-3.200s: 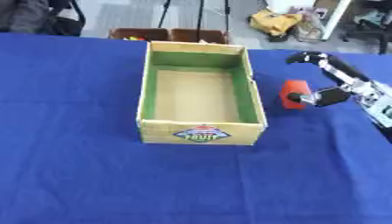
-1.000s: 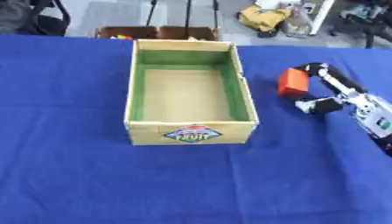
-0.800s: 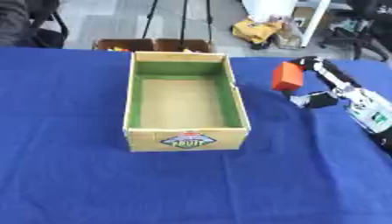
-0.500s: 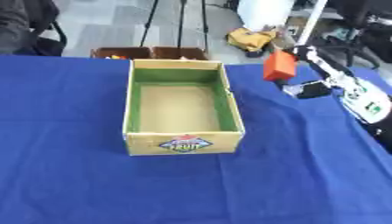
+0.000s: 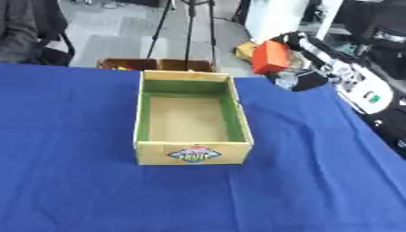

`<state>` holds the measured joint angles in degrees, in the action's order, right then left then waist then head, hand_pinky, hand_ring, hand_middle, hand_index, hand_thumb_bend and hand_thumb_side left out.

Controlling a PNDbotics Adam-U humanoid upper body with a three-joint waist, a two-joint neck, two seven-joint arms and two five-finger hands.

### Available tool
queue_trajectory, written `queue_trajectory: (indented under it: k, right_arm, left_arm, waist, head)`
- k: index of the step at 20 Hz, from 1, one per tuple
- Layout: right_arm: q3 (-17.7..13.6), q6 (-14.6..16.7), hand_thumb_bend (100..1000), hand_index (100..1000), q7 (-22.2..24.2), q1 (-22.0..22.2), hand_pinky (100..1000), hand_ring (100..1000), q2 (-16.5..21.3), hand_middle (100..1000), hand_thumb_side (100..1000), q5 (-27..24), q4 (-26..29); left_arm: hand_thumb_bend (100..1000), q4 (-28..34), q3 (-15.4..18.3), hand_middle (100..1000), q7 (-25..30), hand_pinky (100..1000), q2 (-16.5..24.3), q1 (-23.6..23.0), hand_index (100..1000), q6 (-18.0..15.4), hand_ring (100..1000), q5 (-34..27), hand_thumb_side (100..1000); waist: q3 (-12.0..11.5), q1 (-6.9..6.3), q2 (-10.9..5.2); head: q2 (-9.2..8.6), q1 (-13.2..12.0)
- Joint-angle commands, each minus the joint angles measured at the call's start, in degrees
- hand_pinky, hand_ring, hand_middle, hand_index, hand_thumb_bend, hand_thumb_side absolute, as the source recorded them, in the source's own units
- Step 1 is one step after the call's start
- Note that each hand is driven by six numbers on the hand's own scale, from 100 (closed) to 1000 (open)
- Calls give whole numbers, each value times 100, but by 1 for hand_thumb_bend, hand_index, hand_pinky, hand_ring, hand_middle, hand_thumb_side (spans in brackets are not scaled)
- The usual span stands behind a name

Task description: Pick up objects on the table and place them in the box.

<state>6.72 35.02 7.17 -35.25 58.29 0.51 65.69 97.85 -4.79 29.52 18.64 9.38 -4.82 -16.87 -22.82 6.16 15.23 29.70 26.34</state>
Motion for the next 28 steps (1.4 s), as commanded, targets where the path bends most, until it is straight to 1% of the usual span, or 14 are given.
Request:
queue_trajectory:
  k: [1,6,10,16,19,23,26,28]
  right_arm:
    - [5,19,100,511,54,-59,736,669,127,231,143,91,146]
    - [171,84,100,516,195,-305,739,675,-111,238,125,425,107]
    - [307,172,100,518,314,-529,742,679,-359,241,130,736,76]
    - [420,301,100,529,404,-680,748,688,-698,256,130,1237,-101]
    - [459,344,100,534,426,-710,748,691,-891,263,148,1528,-311]
    - [506,427,100,544,463,-741,750,696,-1095,278,152,1871,-562]
    - [524,508,100,562,461,-757,754,701,-1202,300,143,2157,-697]
    - [535,587,100,602,444,-757,761,710,-1245,328,103,2330,-746]
  left_arm:
    - [447,48,-16,410,23,622,19,113,709,31,608,-73,1000]
    - [453,33,-71,387,93,620,-49,250,702,77,595,-141,1000]
    - [464,35,-98,370,130,610,-109,360,695,110,577,-219,1000]
    - [480,66,-111,353,123,600,-186,538,684,162,563,-327,1000]
    - [486,111,-116,350,113,600,-226,602,682,177,561,-369,1000]
    - [488,152,-95,348,86,600,-248,639,681,193,559,-411,1000]
    - [489,167,-88,347,68,599,-256,645,679,200,559,-422,1000]
    - [490,169,-85,346,58,599,-257,645,679,204,558,-425,1000]
  waist:
    - [-62,-19,-116]
    - [-285,-5,-90]
    - [-440,23,-33]
    - [-692,97,120]
    - [-742,120,207]
    - [-743,119,285]
    - [-720,109,311]
    - [-701,102,317]
  head:
    - [31,86]
    - [72,217]
    - [73,289]
    - [16,334]
    - [-4,351]
    - [-10,371]
    - [-1,388]
    - [-13,388]
